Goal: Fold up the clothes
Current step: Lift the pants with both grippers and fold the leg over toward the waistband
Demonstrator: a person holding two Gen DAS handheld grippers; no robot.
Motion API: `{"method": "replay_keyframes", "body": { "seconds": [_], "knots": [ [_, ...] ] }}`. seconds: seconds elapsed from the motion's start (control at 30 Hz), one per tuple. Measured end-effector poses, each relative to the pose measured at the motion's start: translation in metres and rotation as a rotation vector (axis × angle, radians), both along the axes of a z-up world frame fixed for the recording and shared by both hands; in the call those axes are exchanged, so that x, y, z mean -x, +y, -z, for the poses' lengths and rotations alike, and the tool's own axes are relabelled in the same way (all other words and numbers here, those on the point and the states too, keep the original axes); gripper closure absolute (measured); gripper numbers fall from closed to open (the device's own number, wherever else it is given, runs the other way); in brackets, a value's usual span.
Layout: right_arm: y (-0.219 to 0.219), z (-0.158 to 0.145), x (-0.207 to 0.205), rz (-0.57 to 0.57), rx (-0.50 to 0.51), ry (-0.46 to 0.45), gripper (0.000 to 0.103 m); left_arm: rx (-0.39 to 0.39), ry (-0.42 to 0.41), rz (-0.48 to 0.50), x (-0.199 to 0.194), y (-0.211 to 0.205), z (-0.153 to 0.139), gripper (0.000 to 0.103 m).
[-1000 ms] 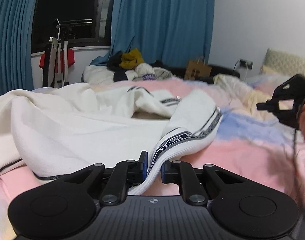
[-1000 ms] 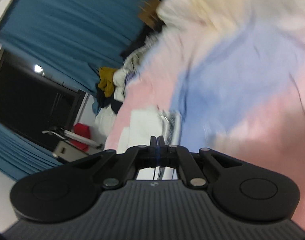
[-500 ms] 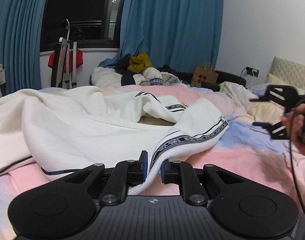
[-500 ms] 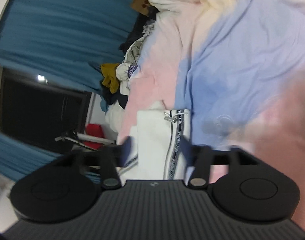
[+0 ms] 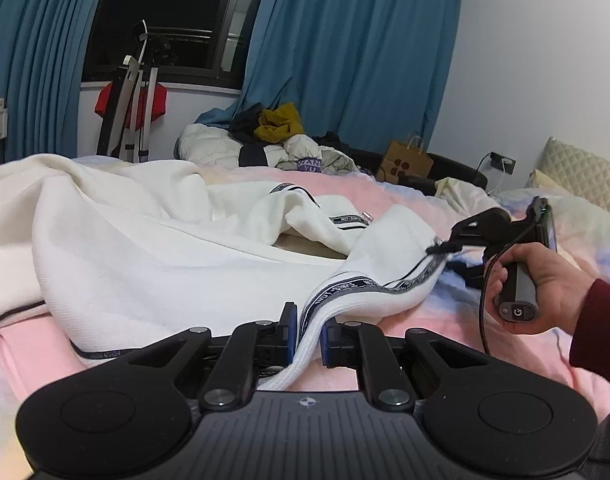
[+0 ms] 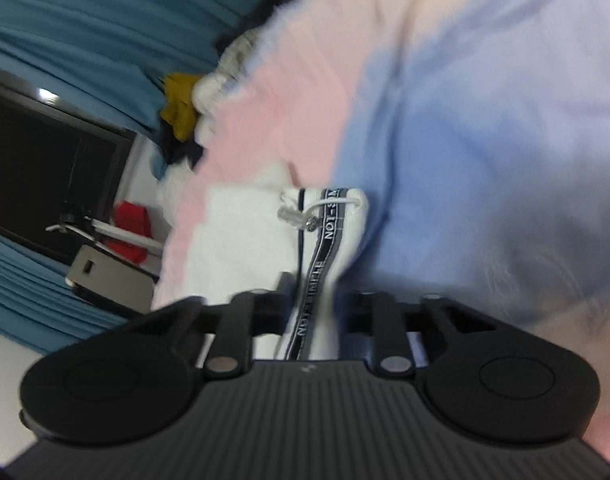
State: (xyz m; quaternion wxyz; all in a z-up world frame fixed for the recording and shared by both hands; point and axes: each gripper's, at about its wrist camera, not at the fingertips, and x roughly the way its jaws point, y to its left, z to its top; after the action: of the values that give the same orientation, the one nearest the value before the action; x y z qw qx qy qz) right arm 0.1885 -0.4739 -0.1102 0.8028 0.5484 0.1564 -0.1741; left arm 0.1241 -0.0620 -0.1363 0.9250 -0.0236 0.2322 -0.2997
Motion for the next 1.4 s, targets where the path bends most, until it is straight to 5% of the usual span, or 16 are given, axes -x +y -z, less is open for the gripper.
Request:
{"method": "replay_keyframes", "body": {
  "seconds": [0.2,0.3,0.4,0.53,0.67,0.8,1.0,1.17,1.27,1.4],
  "knots": [
    [0.004,-0.058,0.04,0.096,0.148,-0.3,0.096,0.019,-0.023,0.049,0.002,-0.002,-0.002,0.088],
    [0.005,-0.081,0.074,0.154,0.225,-0.333,0.096,0.029,-0.052,0.085,0.007,-0.005,-0.006,0.086],
    [-0.001,-0.08,0.109,0.205,0.18,-0.254,0.096,0.021,-0.069,0.091,0.013,-0.006,-0.01,0.086],
    [-0.005,-0.052,0.138,0.274,-0.008,-0.088,0.096,-0.017,-0.023,0.085,0.012,-0.005,-0.009,0.08],
    [-0.006,-0.022,0.151,0.358,-0.181,-0.009,0.096,-0.085,-0.008,0.041,0.021,0.0,-0.01,0.047],
    [-0.002,-0.011,0.154,0.376,-0.221,0.048,0.096,-0.055,0.087,-0.049,0.033,0.029,-0.025,0.027],
    [0.003,-0.036,0.169,0.386,-0.144,-0.015,0.096,0.27,0.443,-0.295,0.009,0.142,-0.035,0.02],
    [0.01,-0.06,0.185,0.482,-0.005,-0.147,0.096,0.574,0.727,-0.584,-0.031,0.242,0.007,0.02],
    [0.017,-0.083,0.182,0.48,0.163,-0.161,0.096,0.742,0.776,-0.703,-0.049,0.277,0.031,0.02],
    [0.003,-0.065,0.177,0.507,0.1,-0.083,0.096,0.86,0.757,-0.815,-0.071,0.297,0.044,0.02]
  ]
}}
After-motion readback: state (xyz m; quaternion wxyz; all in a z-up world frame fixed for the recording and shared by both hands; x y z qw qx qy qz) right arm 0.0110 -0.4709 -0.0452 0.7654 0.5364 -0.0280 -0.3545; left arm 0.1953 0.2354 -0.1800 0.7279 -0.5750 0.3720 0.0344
